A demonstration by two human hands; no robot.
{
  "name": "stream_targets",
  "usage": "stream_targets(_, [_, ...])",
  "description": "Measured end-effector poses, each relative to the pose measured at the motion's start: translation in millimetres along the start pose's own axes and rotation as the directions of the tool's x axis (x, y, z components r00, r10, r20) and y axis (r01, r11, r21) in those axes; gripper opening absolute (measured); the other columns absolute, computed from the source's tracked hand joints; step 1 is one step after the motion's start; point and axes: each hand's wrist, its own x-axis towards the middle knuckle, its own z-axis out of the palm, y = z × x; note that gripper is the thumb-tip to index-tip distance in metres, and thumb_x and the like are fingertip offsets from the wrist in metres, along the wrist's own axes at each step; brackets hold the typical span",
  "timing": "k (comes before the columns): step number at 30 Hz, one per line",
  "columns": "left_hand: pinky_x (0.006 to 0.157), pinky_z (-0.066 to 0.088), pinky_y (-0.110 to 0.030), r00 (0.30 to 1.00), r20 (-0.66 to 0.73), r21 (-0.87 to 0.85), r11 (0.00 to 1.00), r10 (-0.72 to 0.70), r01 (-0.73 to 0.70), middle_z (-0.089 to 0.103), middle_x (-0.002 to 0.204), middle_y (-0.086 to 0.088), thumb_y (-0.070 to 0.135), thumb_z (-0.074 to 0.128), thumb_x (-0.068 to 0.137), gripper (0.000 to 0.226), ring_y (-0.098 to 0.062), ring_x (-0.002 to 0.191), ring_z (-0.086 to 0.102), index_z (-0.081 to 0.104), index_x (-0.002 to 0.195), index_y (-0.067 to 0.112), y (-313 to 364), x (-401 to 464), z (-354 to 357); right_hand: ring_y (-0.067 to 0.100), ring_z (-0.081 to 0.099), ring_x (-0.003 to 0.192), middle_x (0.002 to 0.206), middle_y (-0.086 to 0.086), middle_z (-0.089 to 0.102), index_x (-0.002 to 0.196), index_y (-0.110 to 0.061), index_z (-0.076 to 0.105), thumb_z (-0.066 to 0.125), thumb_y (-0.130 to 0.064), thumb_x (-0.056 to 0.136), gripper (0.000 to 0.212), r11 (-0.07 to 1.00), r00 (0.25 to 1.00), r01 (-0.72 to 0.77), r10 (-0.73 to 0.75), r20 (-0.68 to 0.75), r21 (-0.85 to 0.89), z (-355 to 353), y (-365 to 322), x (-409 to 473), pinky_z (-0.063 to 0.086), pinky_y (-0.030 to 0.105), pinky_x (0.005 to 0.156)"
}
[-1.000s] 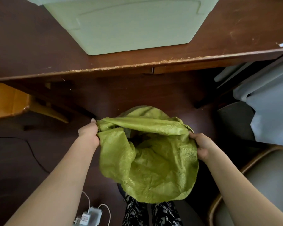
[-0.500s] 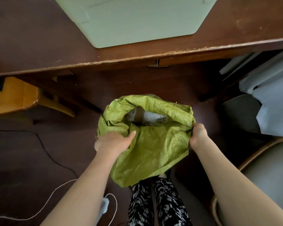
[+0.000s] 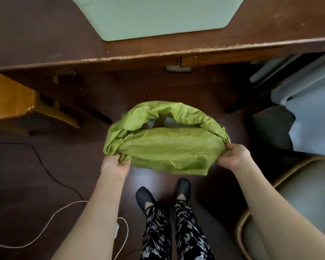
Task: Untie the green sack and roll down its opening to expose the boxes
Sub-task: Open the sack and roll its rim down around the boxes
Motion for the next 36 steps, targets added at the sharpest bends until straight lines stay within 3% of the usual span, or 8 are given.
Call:
stream_targets(4, [0.101, 0.044, -0.046, 0.999, -0.001, -0.113, 0.992, -0.05, 0.049, 0.053, 0.136, -0.017, 0.016, 0.018, 0.101, 0.046, -0.034, 0.122, 0.053, 0.053, 0.13, 0.008, 6, -18, -3, 0.034, 0.047, 0.126, 0.134, 0.021, 0.051, 0.134, 0.002, 0.046, 0.018, -0.019, 0.103, 0.046, 0.992, 0.998, -0.003, -0.006, 0.07, 0.129, 2, -3, -3, 0.035, 0.05, 0.098])
stream_targets(9, [0.093, 0.05, -0.052, 0.994, 0.073, 0.05, 0.996, -0.077, 0.074, 0.065, 0.116, -0.018, 0.029, 0.033, 0.095, 0.041, -0.037, 0.106, 0.063, 0.064, 0.114, 0.011, 1, -30, -6, 0.039, 0.06, 0.112, 0.127, 0.018, 0.062, 0.121, -0.008, 0.063, 0.027, -0.026, 0.093, 0.05, 0.992, 0.993, 0.104, -0.107, 0.047, 0.072, 4, 6, 5, 0.051, 0.052, 0.089])
stream_targets(13, [0.086, 0.053, -0.053, 0.986, 0.111, 0.164, 0.981, -0.126, 0.107, 0.066, 0.114, -0.019, 0.048, 0.032, 0.097, 0.049, -0.037, 0.103, 0.064, 0.063, 0.117, 0.014, 0, -28, -9, 0.034, 0.064, 0.108, 0.127, 0.01, 0.063, 0.129, -0.021, 0.051, 0.063, -0.05, 0.07, 0.067, 0.959, 0.966, 0.255, -0.246, 0.084, -0.126, 11, 13, 0, 0.05, 0.053, 0.091])
stream_targets(18, [0.083, 0.055, -0.05, 0.99, -0.138, 0.27, 0.96, -0.039, 0.075, 0.063, 0.12, -0.012, 0.042, 0.031, 0.1, 0.047, -0.034, 0.108, 0.062, 0.054, 0.129, 0.012, 9, -15, -2, 0.025, 0.059, 0.105, 0.125, 0.009, 0.051, 0.131, -0.017, 0.029, 0.08, -0.011, 0.073, 0.078, 0.748, 0.88, 0.442, -0.467, 0.081, -0.496, 13, 20, 4, 0.053, 0.046, 0.09])
stream_targets(23, [0.099, 0.041, -0.043, 0.729, -0.457, 0.693, 0.718, 0.51, -0.069, 0.039, 0.141, -0.019, 0.04, 0.065, 0.083, 0.068, -0.039, 0.123, 0.048, 0.038, 0.133, 0.001, 1, -23, -6, 0.028, 0.058, 0.108, 0.129, 0.013, 0.05, 0.127, -0.011, 0.031, 0.076, -0.011, 0.077, 0.067, 0.85, 0.904, 0.371, -0.423, -0.063, -0.374, 12, 20, 8, 0.053, 0.046, 0.09])
stream_targets(26, [0.092, 0.043, -0.042, 0.784, -0.251, 0.765, 0.613, 0.568, -0.199, 0.039, 0.138, -0.023, 0.043, 0.067, 0.082, 0.069, -0.04, 0.118, 0.051, 0.043, 0.129, -0.002, -12, -34, 3, 0.029, 0.06, 0.105, 0.127, 0.009, 0.051, 0.133, -0.015, 0.029, 0.082, -0.038, 0.065, 0.089, 0.896, 0.931, 0.181, -0.289, -0.222, -0.406, 15, 23, -3, 0.055, 0.047, 0.084])
stream_targets(30, [0.094, 0.043, -0.048, 0.862, -0.244, 0.886, 0.463, 0.444, 0.012, 0.024, 0.139, -0.015, 0.062, 0.079, 0.058, 0.111, -0.038, 0.123, 0.04, 0.021, 0.137, 0.009, -25, -37, 18, 0.021, 0.063, 0.086, 0.114, 0.0, 0.063, 0.127, -0.029, 0.044, 0.077, -0.065, 0.039, 0.101, 0.875, 0.97, -0.03, -0.092, -0.227, -0.482, 17, 27, -19, 0.048, 0.033, 0.056])
stream_targets(36, [0.065, 0.057, -0.056, 0.942, -0.328, 0.531, 0.838, 0.07, 0.122, 0.055, 0.126, -0.019, 0.004, 0.081, 0.061, 0.075, -0.037, 0.098, 0.062, 0.042, 0.125, 0.012, -34, 5, -12, 0.026, 0.06, 0.081, 0.087, 0.011, 0.059, 0.098, -0.009, 0.054, 0.049, -0.01, 0.096, 0.005, 0.928, 0.998, -0.003, 0.024, 0.05, -0.374, 16, 31, -36, 0.045, 0.048, 0.1])
